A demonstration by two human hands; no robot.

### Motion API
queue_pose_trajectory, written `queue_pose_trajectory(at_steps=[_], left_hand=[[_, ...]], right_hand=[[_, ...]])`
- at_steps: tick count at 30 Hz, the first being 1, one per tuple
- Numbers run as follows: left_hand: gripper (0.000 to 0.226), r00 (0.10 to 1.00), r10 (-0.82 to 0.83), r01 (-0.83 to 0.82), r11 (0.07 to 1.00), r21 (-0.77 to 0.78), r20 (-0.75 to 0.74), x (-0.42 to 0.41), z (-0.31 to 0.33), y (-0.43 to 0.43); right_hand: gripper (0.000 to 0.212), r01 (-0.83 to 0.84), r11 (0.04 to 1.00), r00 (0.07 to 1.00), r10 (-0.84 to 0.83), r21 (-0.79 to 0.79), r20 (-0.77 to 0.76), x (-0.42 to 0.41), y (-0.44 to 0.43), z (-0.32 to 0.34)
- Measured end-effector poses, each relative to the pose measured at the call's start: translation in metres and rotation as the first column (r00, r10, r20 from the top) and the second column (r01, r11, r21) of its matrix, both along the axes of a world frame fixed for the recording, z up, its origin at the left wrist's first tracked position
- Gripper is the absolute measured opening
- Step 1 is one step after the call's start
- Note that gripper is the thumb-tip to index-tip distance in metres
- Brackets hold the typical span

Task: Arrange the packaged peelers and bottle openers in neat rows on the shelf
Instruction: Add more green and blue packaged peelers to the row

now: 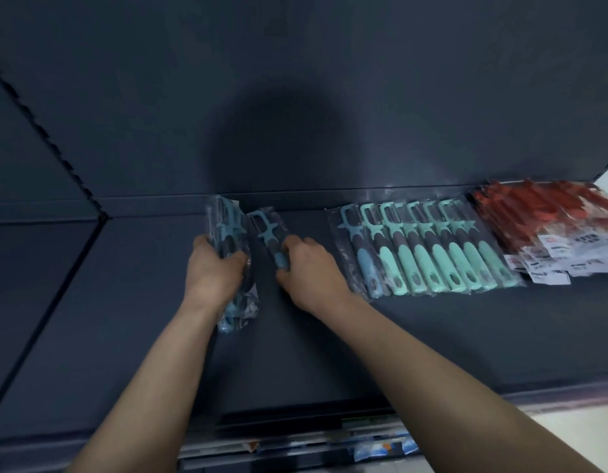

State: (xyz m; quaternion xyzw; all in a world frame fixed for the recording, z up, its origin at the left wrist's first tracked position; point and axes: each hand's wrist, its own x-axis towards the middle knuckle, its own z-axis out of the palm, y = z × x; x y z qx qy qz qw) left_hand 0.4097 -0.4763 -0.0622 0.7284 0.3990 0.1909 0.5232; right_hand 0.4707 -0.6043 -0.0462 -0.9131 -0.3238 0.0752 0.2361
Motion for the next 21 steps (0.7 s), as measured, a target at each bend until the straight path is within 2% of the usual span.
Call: queue_pose_trajectory(at_steps=[6, 11, 18, 21], left_hand=[[0.027, 1.000, 0.029, -0.029, 0.999, 0.032, 0.003, -0.010, 0.005, 0.009], [0.028, 1.000, 0.000, 0.000, 1.000, 0.026, 0.021, -0.007, 0.006, 0.008], [0.033, 0.993, -0.114, 0.113, 0.993, 0.029, 0.029, 0.010, 0.006, -0.009], [0.035, 0.991, -0.135, 0.134, 0.990, 0.041, 0.027, 0.016, 0.005, -0.015]], right_hand=[[0.032, 0.066, 0.995, 0.997, -0.062, -0.073, 0.054, -0.005, 0.012, 0.002], [0.019, 0.151, 0.988, 0.983, -0.149, -0.011, 0.105, -0.005, 0.006, 0.007], [0.046, 0.304, 0.953, 0.953, -0.304, -0.010, -0.009, 0.006, -0.026, 0.012], [0.042, 0.305, 0.951, 0.952, -0.304, -0.057, 0.013, 0.006, -0.034, 0.009]])
